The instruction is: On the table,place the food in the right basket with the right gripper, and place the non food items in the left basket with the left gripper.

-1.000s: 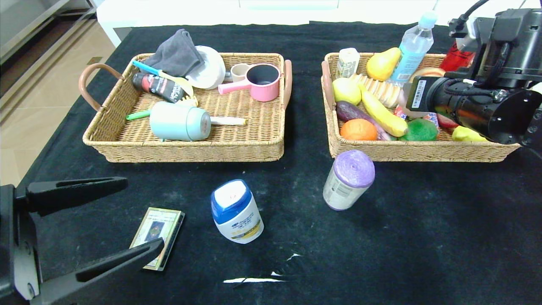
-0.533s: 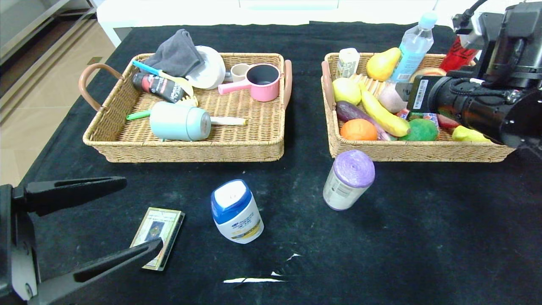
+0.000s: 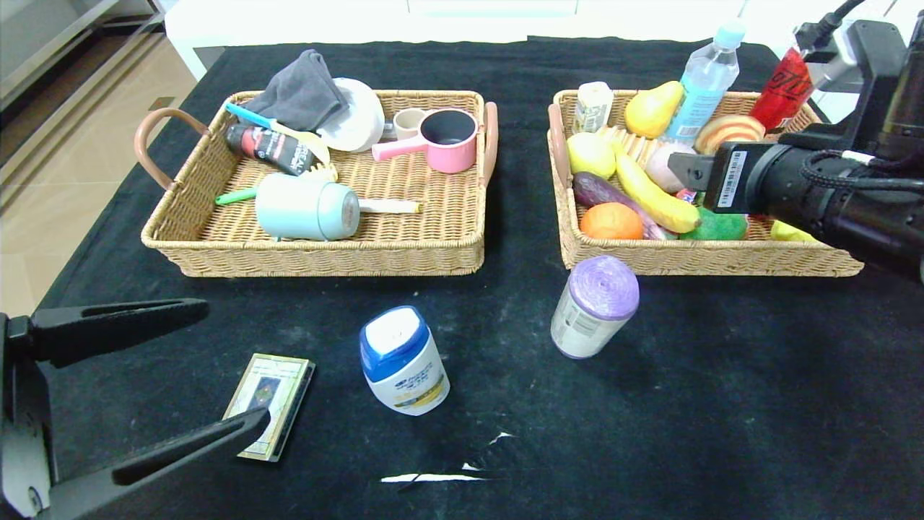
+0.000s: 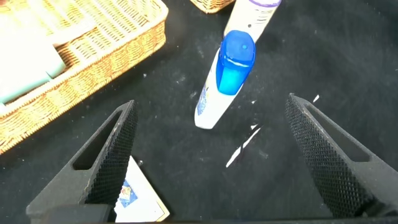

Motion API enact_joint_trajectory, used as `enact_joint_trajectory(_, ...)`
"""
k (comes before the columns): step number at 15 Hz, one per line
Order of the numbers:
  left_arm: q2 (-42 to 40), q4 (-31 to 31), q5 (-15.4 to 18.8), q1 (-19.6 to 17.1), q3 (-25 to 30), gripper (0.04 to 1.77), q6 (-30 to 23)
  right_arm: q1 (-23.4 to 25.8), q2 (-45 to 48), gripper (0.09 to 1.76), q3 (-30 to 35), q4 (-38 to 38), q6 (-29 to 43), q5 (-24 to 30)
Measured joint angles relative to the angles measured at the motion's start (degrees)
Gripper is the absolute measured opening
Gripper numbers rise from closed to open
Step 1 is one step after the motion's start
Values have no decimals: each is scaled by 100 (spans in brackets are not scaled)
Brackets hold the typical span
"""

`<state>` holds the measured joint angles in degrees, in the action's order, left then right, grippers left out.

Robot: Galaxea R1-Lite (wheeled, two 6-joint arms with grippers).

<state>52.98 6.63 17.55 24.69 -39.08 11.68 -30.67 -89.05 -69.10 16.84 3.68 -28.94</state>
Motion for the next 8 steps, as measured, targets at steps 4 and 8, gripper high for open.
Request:
enact_joint_trajectory(4, -21, -2, -2, 1, -2, 172, 26, -310, 389, 165, 430, 5, -79, -201)
enact_joint_trajectory(8, -50, 0, -6, 1, -20, 172, 20, -424, 774, 167, 785, -2, -85, -190)
